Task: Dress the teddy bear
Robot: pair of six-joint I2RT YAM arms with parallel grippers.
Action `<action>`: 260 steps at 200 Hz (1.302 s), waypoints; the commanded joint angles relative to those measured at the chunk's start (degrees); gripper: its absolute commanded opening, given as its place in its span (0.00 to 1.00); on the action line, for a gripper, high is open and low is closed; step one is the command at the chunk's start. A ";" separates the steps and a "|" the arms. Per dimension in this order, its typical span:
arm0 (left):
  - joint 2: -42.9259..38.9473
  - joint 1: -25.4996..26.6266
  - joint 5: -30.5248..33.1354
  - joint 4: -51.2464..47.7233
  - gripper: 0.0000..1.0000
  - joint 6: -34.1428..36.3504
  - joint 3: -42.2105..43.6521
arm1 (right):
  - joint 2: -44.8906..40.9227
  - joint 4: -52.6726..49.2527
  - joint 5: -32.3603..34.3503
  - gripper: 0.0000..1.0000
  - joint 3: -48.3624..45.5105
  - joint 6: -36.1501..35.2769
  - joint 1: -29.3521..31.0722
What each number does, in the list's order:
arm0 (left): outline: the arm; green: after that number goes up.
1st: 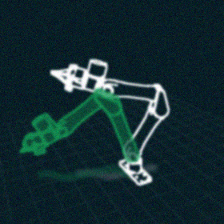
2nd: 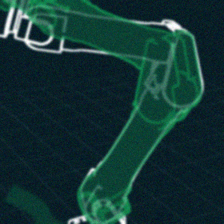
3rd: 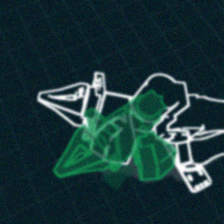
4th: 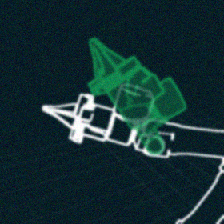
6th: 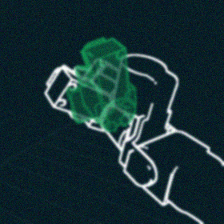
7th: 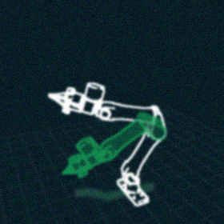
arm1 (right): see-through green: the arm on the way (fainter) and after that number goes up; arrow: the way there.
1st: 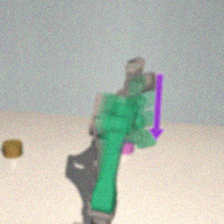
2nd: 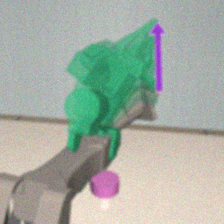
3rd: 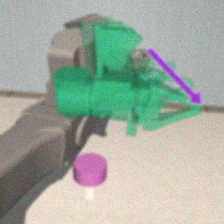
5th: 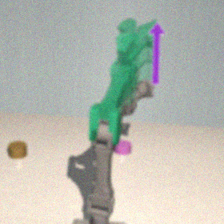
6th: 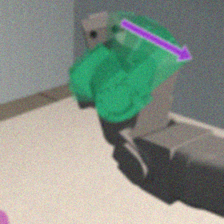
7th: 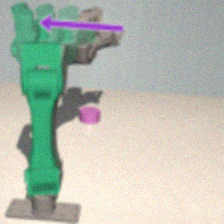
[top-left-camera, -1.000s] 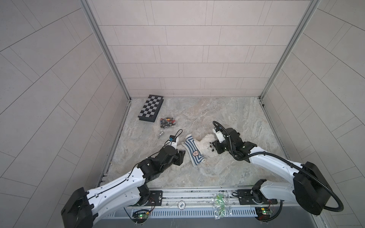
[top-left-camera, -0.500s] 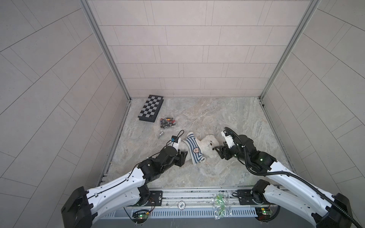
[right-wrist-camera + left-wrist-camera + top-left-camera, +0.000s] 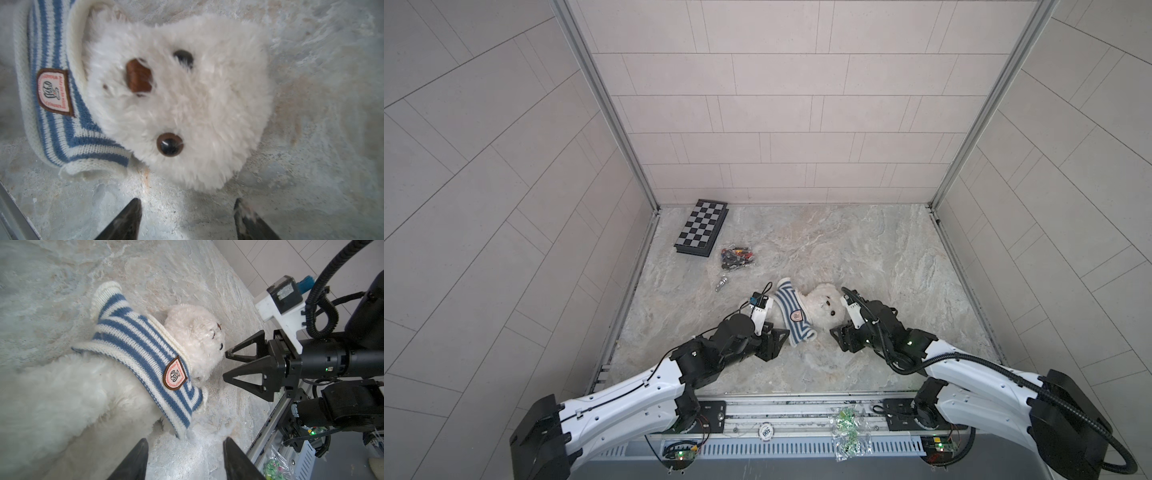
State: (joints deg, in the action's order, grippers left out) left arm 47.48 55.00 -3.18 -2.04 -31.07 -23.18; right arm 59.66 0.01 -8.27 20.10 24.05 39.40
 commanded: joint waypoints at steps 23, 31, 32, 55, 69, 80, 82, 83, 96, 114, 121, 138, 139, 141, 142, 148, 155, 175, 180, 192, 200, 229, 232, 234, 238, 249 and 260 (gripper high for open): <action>7.12 2.37 -2.17 6.22 0.61 -2.30 1.38 | 6.69 14.28 0.36 0.72 -1.77 0.54 0.24; 8.76 2.72 -2.25 7.84 0.61 -2.70 1.47 | 8.01 15.44 0.37 0.71 -1.82 1.08 0.24; 8.98 2.73 -2.26 8.06 0.61 -2.73 1.47 | 8.23 15.53 0.37 0.70 -1.82 1.12 0.24; 14.38 4.01 -1.24 11.11 0.60 -3.68 1.13 | 11.02 17.97 0.63 0.63 -1.76 1.69 0.24; 17.19 4.78 0.39 12.39 0.58 -4.76 0.99 | 12.03 18.17 1.18 0.56 -1.64 1.65 0.24; 19.16 4.81 1.09 14.02 0.56 -5.98 1.12 | 12.43 18.42 1.33 0.48 -1.64 1.61 0.23; 19.45 4.77 1.14 14.31 0.55 -6.07 1.14 | 12.42 18.44 1.33 0.47 -1.71 1.57 0.24; 19.65 4.77 1.15 14.37 0.55 -6.18 1.13 | 12.41 18.44 1.33 0.46 -1.71 1.54 0.24; 21.46 4.76 2.02 15.44 0.51 -6.88 1.03 | 12.38 18.62 1.24 0.38 -1.73 1.25 0.24; 23.22 4.76 2.31 17.82 0.44 -7.75 0.95 | 12.16 18.48 1.16 0.27 -1.88 1.16 0.24; 23.80 4.76 2.58 18.40 0.42 -7.98 0.77 | 11.97 18.33 1.15 0.23 -1.95 1.11 0.24; 24.95 4.76 3.55 19.01 0.38 -8.23 0.01 | 11.43 18.05 1.00 0.16 -2.21 1.12 0.24; 25.03 4.76 3.59 19.01 0.38 -8.22 -0.05 | 11.44 18.03 0.99 0.16 -2.23 1.10 0.29; 25.16 4.76 3.74 19.01 0.37 -8.31 -0.12 | 11.31 18.01 0.98 0.15 -2.29 1.09 0.25; 25.22 4.76 3.77 19.05 0.37 -8.35 -0.16 | 11.25 18.01 0.98 0.15 -2.32 1.13 0.25; 25.59 4.76 4.07 18.95 0.34 -8.38 -0.46 | 11.05 18.01 0.87 0.12 -2.42 1.08 0.24; 25.87 4.76 4.31 18.92 0.29 -8.60 -0.66 | 10.55 17.71 0.89 0.09 -2.52 1.01 0.24; 26.17 4.76 5.10 18.49 0.18 -9.40 -0.57 | 8.25 16.73 1.02 0.04 -2.84 1.21 0.31; 26.17 4.76 5.37 18.29 0.16 -9.62 -0.32 | 7.50 16.33 1.06 0.03 -2.78 1.26 0.32; 25.79 4.76 5.60 17.93 0.10 -9.90 0.28 | 5.58 15.15 1.32 0.00 -2.72 1.35 0.42; 25.49 4.69 5.77 17.75 0.07 -10.21 0.90 | 4.00 14.11 1.63 0.00 -2.68 1.26 0.50; 23.84 4.50 5.90 14.30 0.03 -9.56 2.52 | -2.84 8.50 3.75 0.00 -1.60 0.20 0.54; 23.68 4.42 5.95 13.68 0.03 -9.27 2.60 | -3.57 7.96 4.11 0.00 -1.51 0.25 0.58; 23.57 4.41 5.98 13.33 0.02 -9.05 2.68 | -3.98 7.43 4.31 0.00 -1.43 0.32 0.59; 23.41 4.35 6.13 12.53 0.02 -8.61 2.82 | -4.89 6.17 4.80 0.00 -1.16 0.52 0.52; 22.94 4.24 6.69 10.11 0.00 -7.63 3.14 | -6.54 2.12 6.56 0.00 0.13 0.69 0.51; 22.37 4.09 7.34 8.66 0.00 -6.90 3.88 | -7.32 -1.53 7.58 0.00 1.73 0.21 0.42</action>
State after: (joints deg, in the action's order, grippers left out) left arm 71.18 59.55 2.00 12.86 -40.21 -21.28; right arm 54.89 6.87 -5.45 18.37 24.45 39.86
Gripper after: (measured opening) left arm 0.060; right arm 0.050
